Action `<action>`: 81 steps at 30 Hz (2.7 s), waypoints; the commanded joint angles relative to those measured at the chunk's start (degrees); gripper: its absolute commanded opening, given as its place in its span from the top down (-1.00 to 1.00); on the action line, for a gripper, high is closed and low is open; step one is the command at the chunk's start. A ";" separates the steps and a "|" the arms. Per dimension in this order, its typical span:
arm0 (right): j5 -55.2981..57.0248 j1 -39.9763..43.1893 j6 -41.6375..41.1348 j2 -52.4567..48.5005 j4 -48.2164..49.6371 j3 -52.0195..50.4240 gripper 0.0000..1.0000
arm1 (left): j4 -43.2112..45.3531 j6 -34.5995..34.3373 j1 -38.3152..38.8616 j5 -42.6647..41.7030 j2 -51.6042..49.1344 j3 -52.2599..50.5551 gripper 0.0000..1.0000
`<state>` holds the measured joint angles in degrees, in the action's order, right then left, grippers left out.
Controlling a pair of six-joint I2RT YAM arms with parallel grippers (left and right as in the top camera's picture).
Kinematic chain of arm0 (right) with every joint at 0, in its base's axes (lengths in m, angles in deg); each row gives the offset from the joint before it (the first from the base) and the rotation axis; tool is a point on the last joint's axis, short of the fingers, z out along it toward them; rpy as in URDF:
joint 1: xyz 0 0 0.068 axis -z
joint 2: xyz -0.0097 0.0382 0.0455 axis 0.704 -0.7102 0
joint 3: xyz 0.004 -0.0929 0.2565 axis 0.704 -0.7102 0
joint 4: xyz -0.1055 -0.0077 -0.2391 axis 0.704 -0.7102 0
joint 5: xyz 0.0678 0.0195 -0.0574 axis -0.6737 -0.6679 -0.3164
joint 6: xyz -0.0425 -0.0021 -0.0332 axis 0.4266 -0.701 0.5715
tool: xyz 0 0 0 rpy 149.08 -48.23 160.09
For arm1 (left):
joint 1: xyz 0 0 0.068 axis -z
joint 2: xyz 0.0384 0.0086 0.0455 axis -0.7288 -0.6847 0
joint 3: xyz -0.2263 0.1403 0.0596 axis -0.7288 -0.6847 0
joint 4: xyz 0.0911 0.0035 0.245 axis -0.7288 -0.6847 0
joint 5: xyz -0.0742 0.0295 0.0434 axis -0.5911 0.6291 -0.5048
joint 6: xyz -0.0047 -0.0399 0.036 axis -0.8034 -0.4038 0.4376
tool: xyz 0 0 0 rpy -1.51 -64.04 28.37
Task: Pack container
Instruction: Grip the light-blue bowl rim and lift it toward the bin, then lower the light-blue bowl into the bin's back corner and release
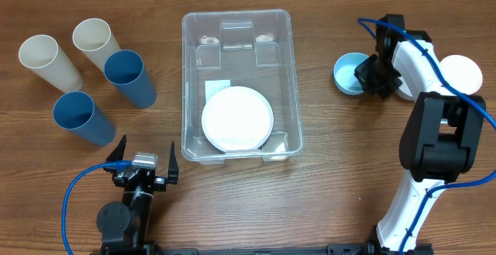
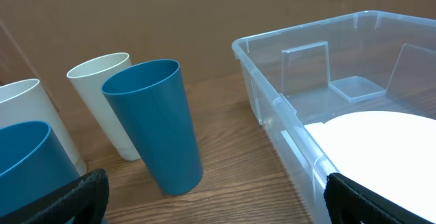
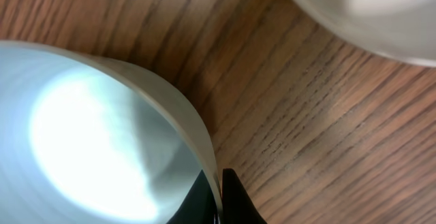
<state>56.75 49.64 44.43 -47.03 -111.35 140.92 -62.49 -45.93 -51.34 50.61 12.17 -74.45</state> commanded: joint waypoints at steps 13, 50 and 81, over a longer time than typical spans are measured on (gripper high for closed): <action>-8.94 -3.69 20.04 1.05 -27.76 47.34 0.92 | 0.04 -0.59 -0.39 0.11 0.50 -0.31 -1.00; 16.09 -31.01 30.12 -5.44 7.45 19.12 0.92 | 0.04 -0.59 -0.39 0.13 0.50 -0.31 -1.00; 13.20 -33.86 32.11 -6.21 -8.79 40.30 0.34 | 0.07 -0.59 -0.39 0.13 0.50 -0.31 -1.00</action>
<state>71.70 17.16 77.50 -55.66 -116.62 173.93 -62.49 -45.93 -51.34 50.59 12.17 -74.45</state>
